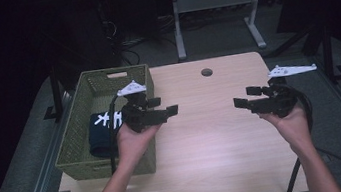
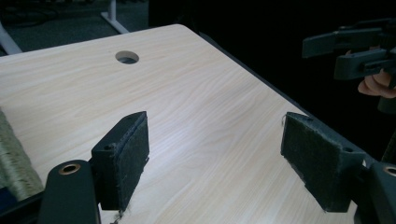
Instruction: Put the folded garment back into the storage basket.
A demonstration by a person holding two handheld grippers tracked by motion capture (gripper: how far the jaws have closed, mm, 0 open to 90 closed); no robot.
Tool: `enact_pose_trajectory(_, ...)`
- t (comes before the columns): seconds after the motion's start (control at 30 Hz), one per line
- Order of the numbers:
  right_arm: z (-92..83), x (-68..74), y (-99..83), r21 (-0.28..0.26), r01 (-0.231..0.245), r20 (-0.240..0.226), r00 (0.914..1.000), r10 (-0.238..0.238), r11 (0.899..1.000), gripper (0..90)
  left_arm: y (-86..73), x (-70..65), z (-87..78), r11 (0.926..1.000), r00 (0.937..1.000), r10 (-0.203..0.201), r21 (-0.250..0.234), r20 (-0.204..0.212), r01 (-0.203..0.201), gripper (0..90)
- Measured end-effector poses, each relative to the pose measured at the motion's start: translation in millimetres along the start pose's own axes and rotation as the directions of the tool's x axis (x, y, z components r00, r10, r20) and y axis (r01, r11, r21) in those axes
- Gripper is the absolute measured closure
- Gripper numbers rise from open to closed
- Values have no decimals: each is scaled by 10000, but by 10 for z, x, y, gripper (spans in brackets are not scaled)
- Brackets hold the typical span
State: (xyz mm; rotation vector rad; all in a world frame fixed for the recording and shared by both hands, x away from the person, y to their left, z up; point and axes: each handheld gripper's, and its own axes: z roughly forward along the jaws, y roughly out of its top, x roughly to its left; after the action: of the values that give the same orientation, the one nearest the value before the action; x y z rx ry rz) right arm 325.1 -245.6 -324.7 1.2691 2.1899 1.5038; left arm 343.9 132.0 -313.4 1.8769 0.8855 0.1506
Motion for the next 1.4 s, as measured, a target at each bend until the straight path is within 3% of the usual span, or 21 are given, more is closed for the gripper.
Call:
enact_pose_trajectory(0.27,-164,-93,-151,-173,-154,316,9994,160,9997,233,-38,-153,168,9992,9994,250,319,231,-258,233)
enact_pose_trajectory(1.0,-529,-353,-568,-283,-490,1196,9915,520,9984,234,-141,-568,606,9967,9944,561,537,900,-611,228)
enact_pose_trajectory(1.4,-685,-486,-819,-327,-816,1571,9839,858,9961,233,-260,-667,756,9956,9932,569,682,1017,-641,219)
